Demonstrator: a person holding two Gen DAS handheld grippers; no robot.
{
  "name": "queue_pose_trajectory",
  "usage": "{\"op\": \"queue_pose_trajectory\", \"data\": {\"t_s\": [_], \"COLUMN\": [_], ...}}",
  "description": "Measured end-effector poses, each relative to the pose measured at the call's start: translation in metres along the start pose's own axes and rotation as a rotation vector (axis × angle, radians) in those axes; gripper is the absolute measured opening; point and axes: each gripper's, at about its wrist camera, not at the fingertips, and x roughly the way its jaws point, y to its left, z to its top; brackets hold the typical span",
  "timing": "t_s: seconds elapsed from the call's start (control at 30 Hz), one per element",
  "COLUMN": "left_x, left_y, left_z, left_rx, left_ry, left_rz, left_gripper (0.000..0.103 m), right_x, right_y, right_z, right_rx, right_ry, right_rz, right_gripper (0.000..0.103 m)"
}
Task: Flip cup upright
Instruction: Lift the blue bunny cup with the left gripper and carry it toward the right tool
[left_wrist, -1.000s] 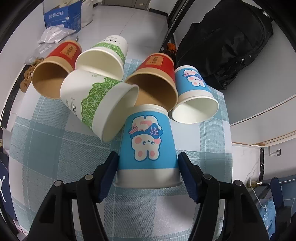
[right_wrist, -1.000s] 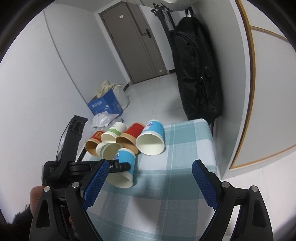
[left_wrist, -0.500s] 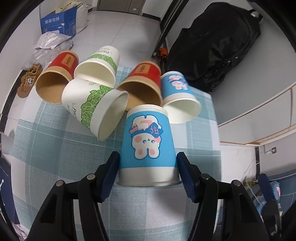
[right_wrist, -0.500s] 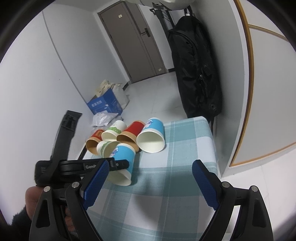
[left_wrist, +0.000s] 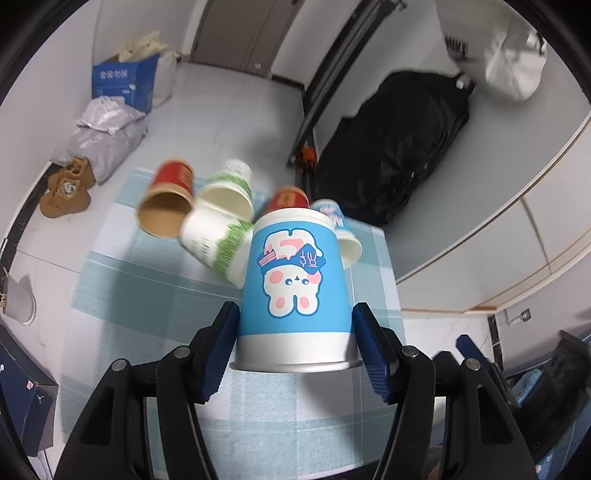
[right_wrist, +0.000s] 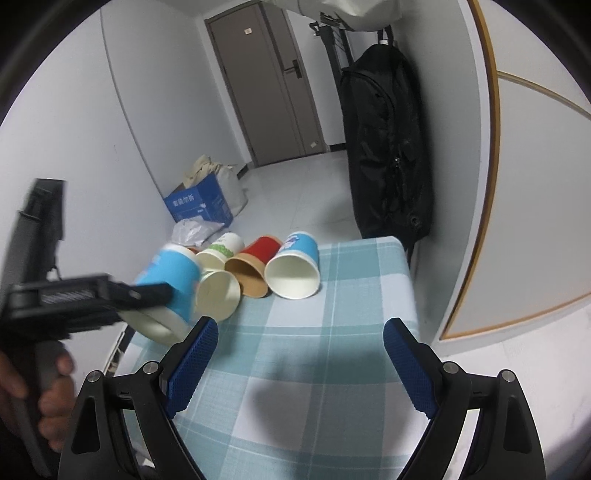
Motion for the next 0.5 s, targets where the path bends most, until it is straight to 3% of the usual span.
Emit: {"op": "queue_pose_trajectory", "data": {"t_s": [0.2, 0.5], "left_x": [-0.033, -0.031], "left_y": [0.021, 0.055], "left_z": [-0.003, -0.018], "left_rx": [-0.039, -0.066], "left_ry": [-0.072, -0.014], "left_rz": [-0.041, -0.104], "left_gripper": [0.058, 0.058], "right_x": [-0.011, -0.005], "right_y": [0.019, 0.056], "right_z": [0.0, -0.009], "right_rx": [-0.026, -0.088], "right_ry": [-0.065, -0.07], "right_rz": [0.037, 0.056], "right_gripper": [0.092, 0.092]}}
